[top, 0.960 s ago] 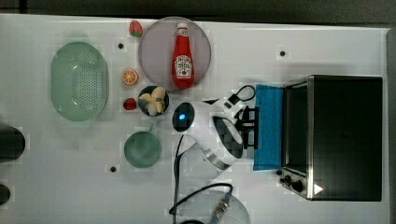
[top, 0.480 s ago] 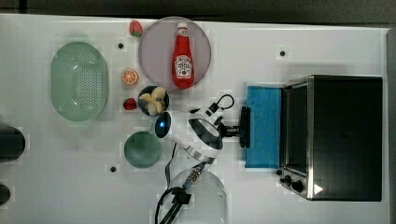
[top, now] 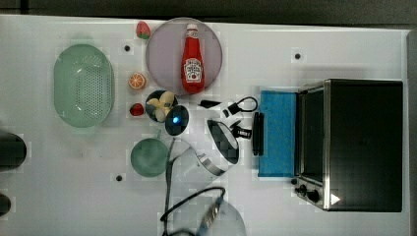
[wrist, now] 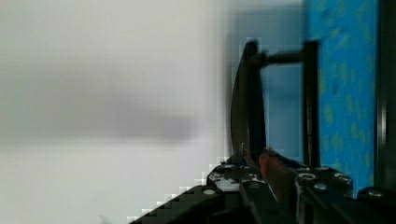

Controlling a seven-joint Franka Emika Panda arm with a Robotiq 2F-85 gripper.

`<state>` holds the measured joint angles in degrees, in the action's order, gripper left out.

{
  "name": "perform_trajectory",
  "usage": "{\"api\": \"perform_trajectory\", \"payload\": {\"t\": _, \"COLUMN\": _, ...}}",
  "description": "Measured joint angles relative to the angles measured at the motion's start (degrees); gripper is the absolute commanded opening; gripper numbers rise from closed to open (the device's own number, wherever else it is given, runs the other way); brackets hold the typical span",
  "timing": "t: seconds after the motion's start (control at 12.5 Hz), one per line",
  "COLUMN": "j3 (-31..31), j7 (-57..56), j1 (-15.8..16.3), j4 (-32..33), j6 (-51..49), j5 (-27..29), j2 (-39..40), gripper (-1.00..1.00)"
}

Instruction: Flap open oven.

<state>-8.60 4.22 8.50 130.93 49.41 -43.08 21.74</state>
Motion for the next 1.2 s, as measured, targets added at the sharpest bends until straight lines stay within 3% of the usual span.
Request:
{"api": "perform_trajectory", "payload": {"t": 0.4, "j3": -0.1, "j7": 0.6, "j1": -0.3, "j4": -1.3, "j6": -1.5, "j5": 20.3, "j2": -14.5, "gripper": -0.65}}
{"api": "perform_trajectory", "payload": {"t": 0.72, "j3": -0.1, "j7": 0.7, "j1": -0.6, "j4": -2.1, "j6": -10.9, "j5": 34.7, "j2": -24.4, "gripper": -0.65}}
{"api": "perform_trajectory", "payload": {"t": 0.96, "j3": 0.0, "j7": 0.7, "j1": -0.4, "j4": -3.9, "j6": -21.3, "j5": 37.5, "j2": -31.2, "gripper": -0.65}}
{"api": "perform_trajectory", "payload": {"t": 1.2, "j3": -0.4, "j7": 0.7, "j1": -0.2, "j4": -11.1, "j6": -35.1, "j5": 38.6, "j2": -35.0, "gripper": -0.65}}
